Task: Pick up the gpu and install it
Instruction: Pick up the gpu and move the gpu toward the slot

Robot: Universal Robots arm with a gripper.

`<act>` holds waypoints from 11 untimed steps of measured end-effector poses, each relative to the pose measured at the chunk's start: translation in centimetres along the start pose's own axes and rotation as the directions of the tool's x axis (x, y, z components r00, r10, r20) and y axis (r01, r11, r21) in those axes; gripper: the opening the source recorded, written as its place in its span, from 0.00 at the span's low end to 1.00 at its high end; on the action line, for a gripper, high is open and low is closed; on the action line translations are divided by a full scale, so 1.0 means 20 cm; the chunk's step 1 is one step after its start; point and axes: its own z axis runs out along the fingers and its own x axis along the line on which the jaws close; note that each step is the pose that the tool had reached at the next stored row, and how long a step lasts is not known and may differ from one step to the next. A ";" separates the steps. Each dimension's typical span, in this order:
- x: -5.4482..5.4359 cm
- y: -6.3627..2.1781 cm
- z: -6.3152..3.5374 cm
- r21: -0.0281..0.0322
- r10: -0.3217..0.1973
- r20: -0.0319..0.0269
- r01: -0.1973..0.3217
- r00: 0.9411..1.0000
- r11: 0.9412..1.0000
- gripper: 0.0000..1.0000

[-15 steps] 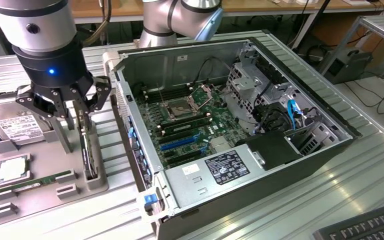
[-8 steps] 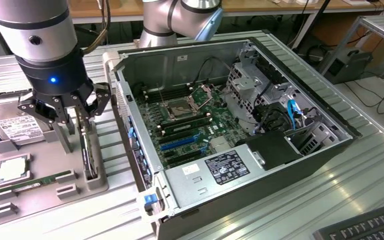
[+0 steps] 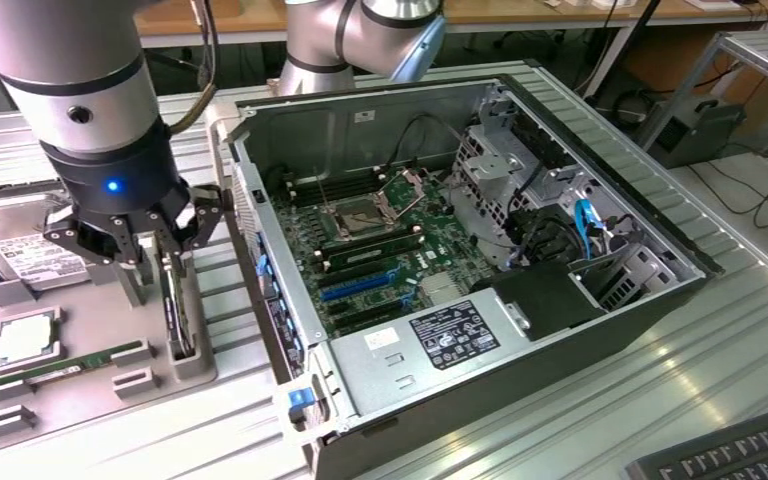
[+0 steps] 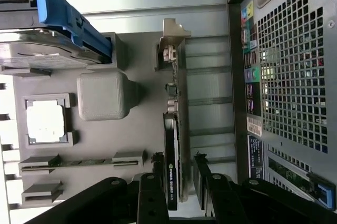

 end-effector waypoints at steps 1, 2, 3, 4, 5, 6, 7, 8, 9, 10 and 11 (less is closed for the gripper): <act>0.00 0.000 0.008 0.000 0.000 0.000 0.000 1.000 1.000 0.36; 0.00 -0.001 0.019 0.000 -0.001 0.000 0.001 1.000 1.000 0.36; 0.00 -0.001 0.029 0.000 -0.002 0.000 0.002 1.000 1.000 0.36; 0.00 -0.002 0.038 0.000 -0.002 0.000 0.002 1.000 1.000 0.36; 0.00 -0.002 0.047 0.000 -0.002 0.000 0.002 1.000 1.000 0.36; 0.01 -0.002 0.056 0.000 -0.002 0.000 0.002 1.000 1.000 0.36; 0.01 -0.002 0.065 0.000 -0.003 0.000 0.003 1.000 1.000 0.36; 0.01 -0.003 0.074 0.000 -0.003 0.000 0.003 1.000 1.000 0.36; 0.01 -0.003 0.082 0.000 -0.003 0.000 0.003 1.000 1.000 0.36; 0.02 -0.003 0.092 0.000 -0.003 0.000 0.003 1.000 1.000 0.36; 0.02 -0.003 0.101 0.000 -0.003 0.000 0.003 1.000 1.000 0.36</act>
